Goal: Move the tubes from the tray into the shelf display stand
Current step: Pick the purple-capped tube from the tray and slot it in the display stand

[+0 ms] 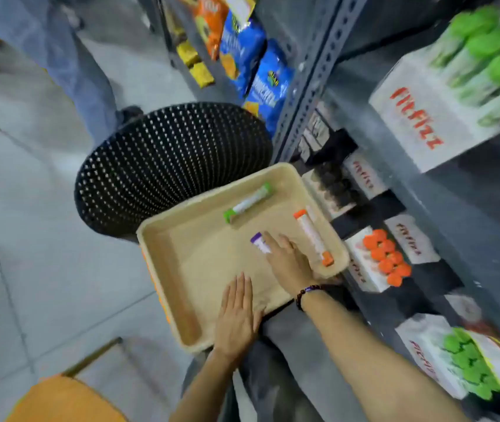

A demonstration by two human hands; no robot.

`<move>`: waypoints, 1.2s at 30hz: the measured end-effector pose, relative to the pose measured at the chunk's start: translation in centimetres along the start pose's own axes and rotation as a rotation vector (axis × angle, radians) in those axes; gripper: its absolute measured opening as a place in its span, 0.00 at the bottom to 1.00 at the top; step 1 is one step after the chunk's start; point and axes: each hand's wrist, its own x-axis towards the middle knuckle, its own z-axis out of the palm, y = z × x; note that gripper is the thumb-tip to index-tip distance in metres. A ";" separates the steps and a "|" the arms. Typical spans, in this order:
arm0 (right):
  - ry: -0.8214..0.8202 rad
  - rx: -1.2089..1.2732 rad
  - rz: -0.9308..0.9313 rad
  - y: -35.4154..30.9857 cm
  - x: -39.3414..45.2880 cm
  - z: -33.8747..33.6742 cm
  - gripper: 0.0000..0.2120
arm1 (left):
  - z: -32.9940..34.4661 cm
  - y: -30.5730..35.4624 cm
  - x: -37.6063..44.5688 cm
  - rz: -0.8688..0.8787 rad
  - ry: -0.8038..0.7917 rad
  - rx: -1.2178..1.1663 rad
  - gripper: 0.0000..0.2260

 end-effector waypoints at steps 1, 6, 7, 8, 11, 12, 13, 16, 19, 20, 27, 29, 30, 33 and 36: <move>-0.041 0.038 0.012 0.1 0.9 0.3 0.25 | 0.9 -0.1 0.2 -0.012 0.016 -0.008 0.31; -0.092 0.100 0.008 0.4 4.0 1.9 0.27 | 2.2 -0.1 0.5 -0.064 -0.053 0.000 0.30; -0.096 0.089 0.003 0.2 4.3 1.9 0.27 | 2.4 -0.1 0.5 -0.064 -0.052 0.006 0.30; -0.099 0.077 -0.006 0.2 4.7 2.0 0.26 | 2.2 -0.1 0.6 -0.070 -0.062 0.004 0.30; -0.127 0.036 -0.029 0.1 5.5 1.7 0.22 | 2.3 0.0 0.7 -0.079 -0.071 0.007 0.32; -0.128 0.032 -0.041 0.1 5.6 1.7 0.20 | 2.3 0.0 0.7 -0.081 -0.071 0.013 0.32; -0.131 0.034 -0.044 0.2 5.7 1.4 0.19 | 2.2 0.0 0.7 -0.078 -0.075 0.015 0.33; -0.116 0.103 -0.024 0.4 5.4 0.2 0.17 | 1.9 0.1 0.8 -0.060 -0.091 0.004 0.34; -0.053 0.213 -0.005 0.6 3.9 -1.5 0.18 | 1.9 0.1 0.8 -0.034 -0.098 -0.044 0.37; -0.012 0.258 0.002 0.7 3.3 -2.2 0.16 | 2.0 0.0 0.8 -0.025 -0.111 -0.053 0.40; 0.284 0.603 0.168 1.7 -3.4 -8.6 0.16 | 0.8 0.0 0.8 0.006 -0.182 0.000 0.31; 0.398 0.677 0.217 2.3 -5.7 -10.8 0.19 | -0.3 0.4 1.0 0.020 -0.204 -0.011 0.28; 0.466 0.682 0.231 2.7 -6.9 -11.9 0.19 | -0.9 0.7 1.2 0.042 -0.190 -0.001 0.28; 0.668 0.657 0.254 3.6 -10.9 -15.6 0.20 | -3.3 3.7 2.2 0.175 -0.076 0.031 0.27; 0.805 0.625 0.291 4.9 -14.8 -19.0 0.20 | -7.1 9.2 3.5 0.399 0.122 -0.075 0.25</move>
